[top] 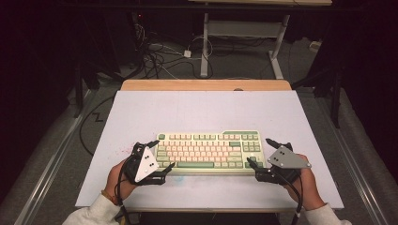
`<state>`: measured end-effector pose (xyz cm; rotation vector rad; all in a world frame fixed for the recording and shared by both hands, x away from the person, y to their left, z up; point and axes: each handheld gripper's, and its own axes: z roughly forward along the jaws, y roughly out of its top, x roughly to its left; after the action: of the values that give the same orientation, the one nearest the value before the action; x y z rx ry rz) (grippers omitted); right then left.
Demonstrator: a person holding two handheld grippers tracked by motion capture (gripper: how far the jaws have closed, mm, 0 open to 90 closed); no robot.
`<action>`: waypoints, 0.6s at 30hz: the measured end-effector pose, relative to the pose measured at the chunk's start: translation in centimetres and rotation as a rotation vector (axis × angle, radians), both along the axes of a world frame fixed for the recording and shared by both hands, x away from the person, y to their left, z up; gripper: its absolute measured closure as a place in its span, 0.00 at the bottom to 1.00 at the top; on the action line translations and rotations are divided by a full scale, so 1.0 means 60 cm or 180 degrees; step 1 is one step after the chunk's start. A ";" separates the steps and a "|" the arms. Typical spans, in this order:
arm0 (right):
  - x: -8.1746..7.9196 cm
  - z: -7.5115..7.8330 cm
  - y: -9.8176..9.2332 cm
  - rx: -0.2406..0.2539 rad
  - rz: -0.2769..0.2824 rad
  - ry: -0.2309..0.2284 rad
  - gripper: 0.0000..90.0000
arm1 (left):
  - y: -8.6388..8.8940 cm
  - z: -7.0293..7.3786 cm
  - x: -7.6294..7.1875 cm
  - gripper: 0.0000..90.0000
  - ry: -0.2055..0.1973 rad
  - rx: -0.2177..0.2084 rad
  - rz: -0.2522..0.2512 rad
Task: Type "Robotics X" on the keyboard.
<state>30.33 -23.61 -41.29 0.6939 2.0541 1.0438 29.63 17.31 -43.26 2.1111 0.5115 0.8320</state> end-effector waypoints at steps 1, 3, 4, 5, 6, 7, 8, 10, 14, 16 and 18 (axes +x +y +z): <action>-0.001 0.000 -0.002 -0.0003 -0.0004 -0.0005 0.18 | 0.002 -0.001 -0.001 0.17 0.0002 0.0008 0.0004; -0.003 0.000 -0.006 -0.0007 -0.0015 -0.0006 0.18 | 0.006 -0.003 -0.002 0.17 0.0014 0.0015 0.0018; -0.004 -0.001 -0.009 -0.0001 -0.0021 -0.0012 0.18 | 0.009 -0.004 -0.003 0.17 0.0016 0.0020 0.0023; -0.005 -0.001 -0.011 0.0003 -0.0033 -0.0014 0.18 | 0.011 -0.005 -0.003 0.17 0.0019 0.0012 0.0034; -0.006 -0.001 -0.014 0.0002 -0.0047 -0.0009 0.18 | 0.013 -0.005 -0.004 0.17 0.0023 0.0020 0.0043; -0.007 -0.001 -0.016 0.0001 -0.0054 -0.0007 0.18 | 0.016 -0.006 -0.004 0.17 0.0024 0.0014 0.0054; -0.008 -0.002 -0.019 0.0001 -0.0067 -0.0006 0.18 | 0.017 -0.007 -0.005 0.17 0.0026 0.0017 0.0061; -0.010 -0.004 -0.024 -0.0009 -0.0082 -0.0010 0.18 | 0.022 -0.008 -0.006 0.17 0.0038 0.0027 0.0077; -0.013 -0.006 -0.032 -0.0005 -0.0113 -0.0005 0.18 | 0.031 -0.012 -0.008 0.17 0.0061 0.0018 0.0114; -0.015 -0.007 -0.036 -0.0012 -0.0111 -0.0015 0.18 | 0.036 -0.013 -0.009 0.17 0.0072 0.0014 0.0134; -0.017 -0.009 -0.040 -0.0017 -0.0119 -0.0004 0.18 | 0.039 -0.014 -0.011 0.17 0.0077 0.0018 0.0147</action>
<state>29.34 -25.98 -41.82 0.7261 2.0342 1.0171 29.00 19.67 -44.11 2.1239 0.5733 0.8355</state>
